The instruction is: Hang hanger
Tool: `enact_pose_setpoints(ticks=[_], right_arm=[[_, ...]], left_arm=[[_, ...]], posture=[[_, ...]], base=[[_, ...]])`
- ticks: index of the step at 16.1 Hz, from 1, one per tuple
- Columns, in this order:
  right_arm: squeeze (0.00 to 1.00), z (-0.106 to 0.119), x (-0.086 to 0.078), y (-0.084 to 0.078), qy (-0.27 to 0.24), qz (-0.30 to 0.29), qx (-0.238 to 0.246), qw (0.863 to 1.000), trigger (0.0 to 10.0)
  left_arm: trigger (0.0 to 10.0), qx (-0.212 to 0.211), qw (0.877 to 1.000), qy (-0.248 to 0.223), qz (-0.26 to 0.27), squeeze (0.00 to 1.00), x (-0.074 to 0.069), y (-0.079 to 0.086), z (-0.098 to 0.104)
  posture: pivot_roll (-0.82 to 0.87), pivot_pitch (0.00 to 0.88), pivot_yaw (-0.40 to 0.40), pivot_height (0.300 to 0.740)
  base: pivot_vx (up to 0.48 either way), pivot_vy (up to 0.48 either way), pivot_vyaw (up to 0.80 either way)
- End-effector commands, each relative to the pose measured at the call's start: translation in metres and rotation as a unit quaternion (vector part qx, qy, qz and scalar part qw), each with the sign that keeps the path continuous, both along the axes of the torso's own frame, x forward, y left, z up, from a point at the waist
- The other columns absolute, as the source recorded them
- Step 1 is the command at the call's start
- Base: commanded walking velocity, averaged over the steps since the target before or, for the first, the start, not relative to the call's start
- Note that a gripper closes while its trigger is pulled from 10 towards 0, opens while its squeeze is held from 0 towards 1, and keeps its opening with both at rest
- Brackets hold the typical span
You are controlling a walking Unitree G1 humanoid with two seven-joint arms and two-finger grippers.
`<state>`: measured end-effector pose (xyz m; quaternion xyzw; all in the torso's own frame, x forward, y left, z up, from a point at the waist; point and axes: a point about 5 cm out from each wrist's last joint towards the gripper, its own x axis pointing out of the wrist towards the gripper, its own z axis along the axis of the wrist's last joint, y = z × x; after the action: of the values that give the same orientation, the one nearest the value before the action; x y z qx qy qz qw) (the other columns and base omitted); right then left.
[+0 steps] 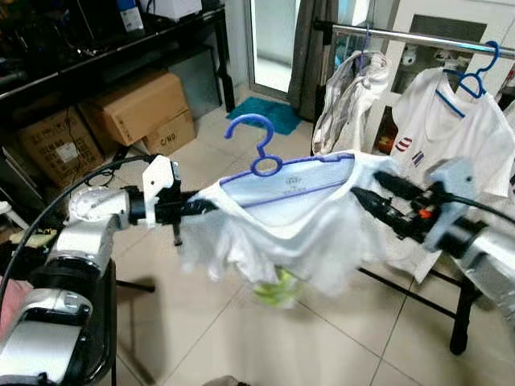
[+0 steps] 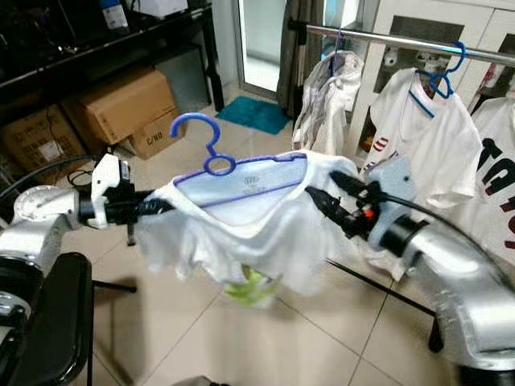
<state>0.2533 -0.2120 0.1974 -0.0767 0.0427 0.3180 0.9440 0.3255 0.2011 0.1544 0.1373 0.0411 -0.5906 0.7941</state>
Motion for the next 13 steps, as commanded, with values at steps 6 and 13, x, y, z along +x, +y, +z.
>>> enact_pose_setpoints(ticks=[6, 13], right_arm=[[0.0, 0.022, -0.006, -0.027, -0.026, 0.061, -0.08, 0.995, 10.0], [0.0, 0.006, 0.012, -0.001, 0.062, -0.078, 0.01, 0.995, 10.0]], left_arm=[[0.0, 0.032, 0.999, 0.012, 0.013, 0.0, 0.002, 0.026, 0.014], [0.0, 0.076, 0.993, -0.032, 0.09, 0.0, 0.013, 0.028, 0.012]], posture=[[-0.17, 0.0, 0.119, 0.74], [-0.16, 0.0, 0.118, 0.74]], base=[[0.0, 0.0, 0.0], [0.0, 0.0, 0.0]])
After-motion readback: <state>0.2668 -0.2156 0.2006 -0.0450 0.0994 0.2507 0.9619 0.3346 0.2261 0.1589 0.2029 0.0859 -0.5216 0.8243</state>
